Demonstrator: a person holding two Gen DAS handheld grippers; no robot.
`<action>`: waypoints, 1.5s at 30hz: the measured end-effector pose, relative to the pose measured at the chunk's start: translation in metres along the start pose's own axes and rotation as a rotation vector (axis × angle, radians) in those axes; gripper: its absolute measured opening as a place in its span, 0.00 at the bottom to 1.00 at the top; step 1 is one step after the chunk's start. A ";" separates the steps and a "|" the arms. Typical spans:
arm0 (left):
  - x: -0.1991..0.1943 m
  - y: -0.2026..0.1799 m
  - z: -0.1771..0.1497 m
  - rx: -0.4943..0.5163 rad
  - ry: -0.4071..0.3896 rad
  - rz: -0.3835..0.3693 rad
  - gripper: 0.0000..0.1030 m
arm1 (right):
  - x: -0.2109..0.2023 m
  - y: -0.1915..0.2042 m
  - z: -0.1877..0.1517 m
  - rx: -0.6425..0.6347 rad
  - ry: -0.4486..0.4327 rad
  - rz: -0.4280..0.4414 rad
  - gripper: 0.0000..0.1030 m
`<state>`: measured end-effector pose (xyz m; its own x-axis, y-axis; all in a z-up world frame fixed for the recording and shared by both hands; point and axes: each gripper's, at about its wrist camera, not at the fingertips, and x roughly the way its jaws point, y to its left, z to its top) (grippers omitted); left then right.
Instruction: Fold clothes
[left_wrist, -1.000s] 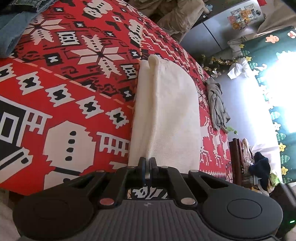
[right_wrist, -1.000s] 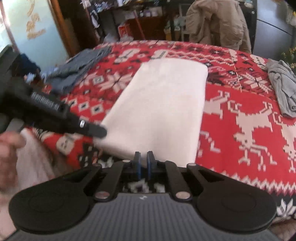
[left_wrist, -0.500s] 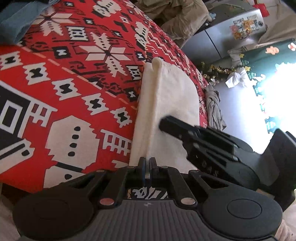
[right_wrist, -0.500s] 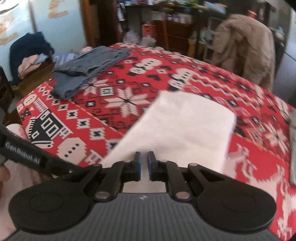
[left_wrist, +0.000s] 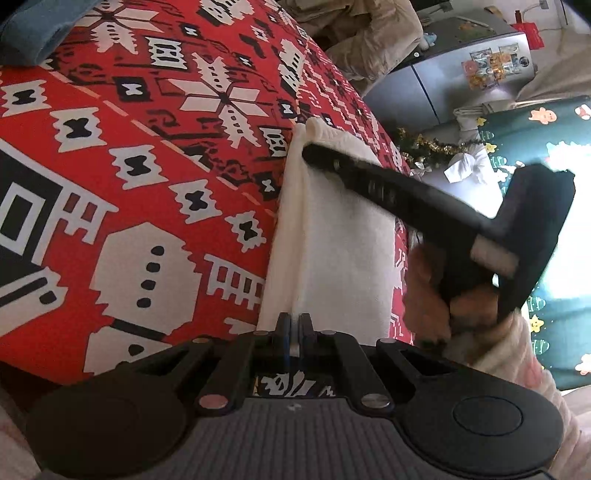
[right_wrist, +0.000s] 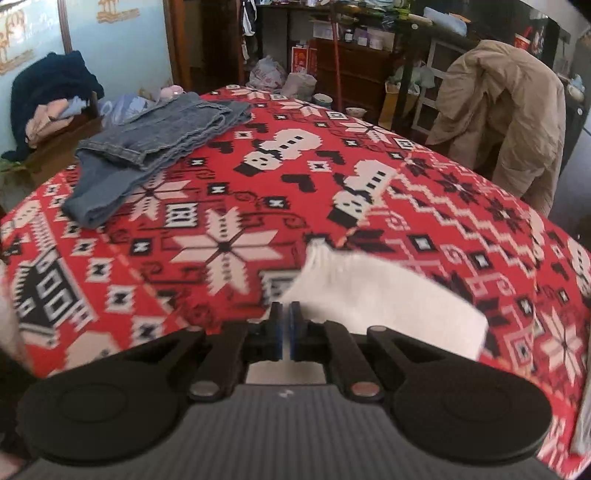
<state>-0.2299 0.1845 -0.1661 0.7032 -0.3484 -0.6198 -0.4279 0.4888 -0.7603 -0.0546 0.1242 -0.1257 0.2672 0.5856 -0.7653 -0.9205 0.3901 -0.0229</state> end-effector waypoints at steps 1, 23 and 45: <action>0.000 0.001 0.000 -0.004 0.003 -0.002 0.05 | -0.002 -0.003 0.002 0.011 -0.007 0.000 0.02; -0.002 0.003 -0.001 -0.011 0.004 0.002 0.07 | -0.039 -0.051 -0.025 0.162 -0.046 0.028 0.07; 0.007 -0.096 0.058 0.178 -0.086 -0.038 0.22 | -0.079 -0.088 -0.004 0.281 -0.129 0.043 0.17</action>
<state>-0.1511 0.1817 -0.0865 0.7662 -0.3030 -0.5666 -0.2987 0.6128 -0.7316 0.0043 0.0410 -0.0660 0.2805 0.6838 -0.6736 -0.8213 0.5342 0.2003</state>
